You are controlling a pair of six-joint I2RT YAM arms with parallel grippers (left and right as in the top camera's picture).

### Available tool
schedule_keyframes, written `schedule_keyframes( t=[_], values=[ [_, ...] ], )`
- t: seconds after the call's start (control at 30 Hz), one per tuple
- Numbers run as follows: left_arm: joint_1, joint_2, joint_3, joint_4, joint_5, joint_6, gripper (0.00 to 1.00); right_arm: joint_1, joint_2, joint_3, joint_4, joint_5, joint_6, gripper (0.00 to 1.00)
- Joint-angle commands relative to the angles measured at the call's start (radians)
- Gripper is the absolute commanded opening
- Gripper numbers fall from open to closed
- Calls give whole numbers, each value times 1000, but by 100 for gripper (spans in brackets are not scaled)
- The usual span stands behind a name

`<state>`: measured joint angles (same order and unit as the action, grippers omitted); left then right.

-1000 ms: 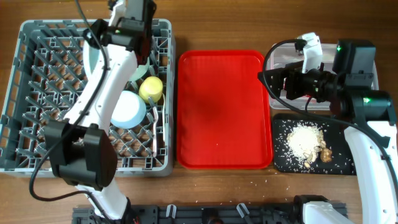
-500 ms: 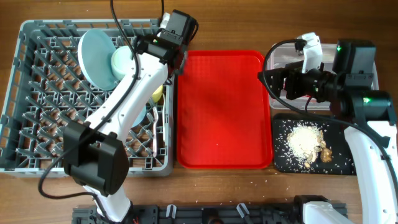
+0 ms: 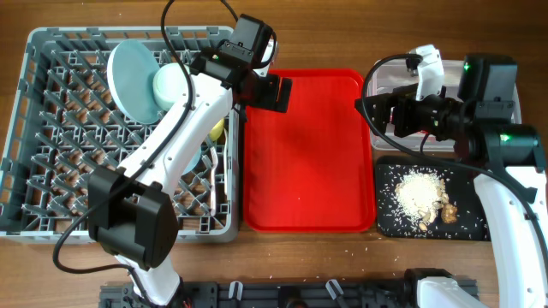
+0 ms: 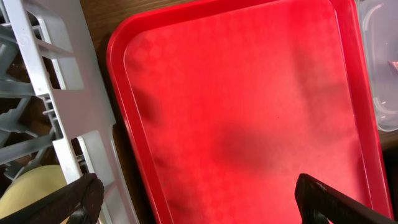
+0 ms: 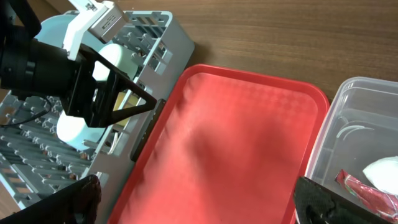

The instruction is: Sort waste into correct bins and load items into the dishwasher rack

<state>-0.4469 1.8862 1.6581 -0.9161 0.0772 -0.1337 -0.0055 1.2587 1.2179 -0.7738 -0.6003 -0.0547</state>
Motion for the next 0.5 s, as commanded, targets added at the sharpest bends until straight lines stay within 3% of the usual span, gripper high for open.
schedule_keyframes(
  t=[0.0, 0.13, 0.47],
  values=[
    [-1, -6, -1, 3, 16, -9, 100, 1, 8, -7, 3, 4, -17, 100],
    [-1, -6, -1, 2, 16, -9, 100, 2, -156, -72, 2, 5, -16, 100],
    [-1, -6, -1, 2, 16, -9, 100, 2, -821, -265, 42, 32, -52, 100]
  ],
)
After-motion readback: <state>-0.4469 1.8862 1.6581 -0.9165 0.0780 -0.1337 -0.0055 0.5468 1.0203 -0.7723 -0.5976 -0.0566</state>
